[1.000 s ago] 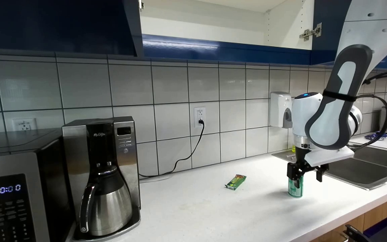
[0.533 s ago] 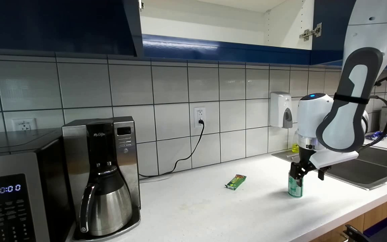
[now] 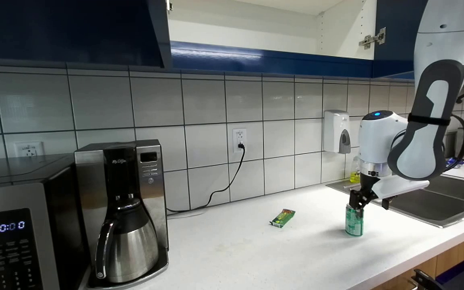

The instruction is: Pick up the canned drink and put it in the shelf

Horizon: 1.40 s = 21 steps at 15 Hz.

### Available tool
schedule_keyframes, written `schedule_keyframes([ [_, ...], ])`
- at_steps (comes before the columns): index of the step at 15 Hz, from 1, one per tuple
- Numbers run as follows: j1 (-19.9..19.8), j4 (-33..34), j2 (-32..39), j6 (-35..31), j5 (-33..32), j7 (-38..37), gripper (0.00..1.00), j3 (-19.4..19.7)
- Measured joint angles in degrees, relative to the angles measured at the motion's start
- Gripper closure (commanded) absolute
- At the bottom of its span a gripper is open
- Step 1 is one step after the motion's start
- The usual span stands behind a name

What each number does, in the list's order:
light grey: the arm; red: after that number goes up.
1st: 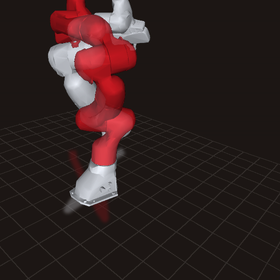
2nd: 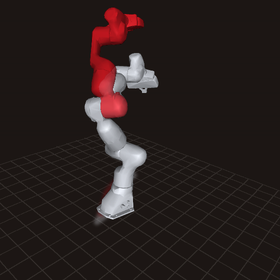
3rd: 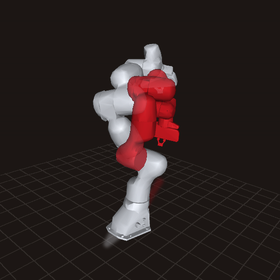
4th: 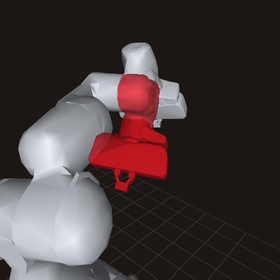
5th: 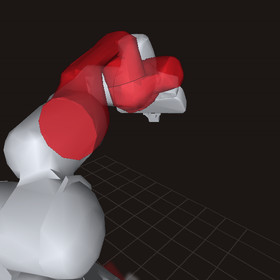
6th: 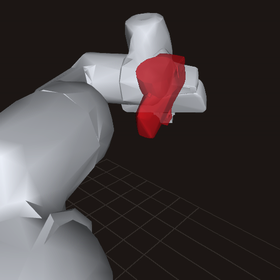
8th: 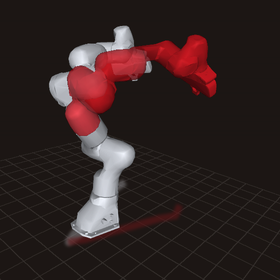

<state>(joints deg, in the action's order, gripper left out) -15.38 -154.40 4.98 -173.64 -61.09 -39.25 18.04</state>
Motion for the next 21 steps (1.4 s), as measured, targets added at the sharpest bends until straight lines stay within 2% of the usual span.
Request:
schedule_keyframes([
  [8,0.6,3.6,4.1,-2.3,-8.1,-8.0,0.0,1.1],
  [21,3.9,7.7,8.8,-3.8,-14.3,-15.7,0.0,1.2],
])
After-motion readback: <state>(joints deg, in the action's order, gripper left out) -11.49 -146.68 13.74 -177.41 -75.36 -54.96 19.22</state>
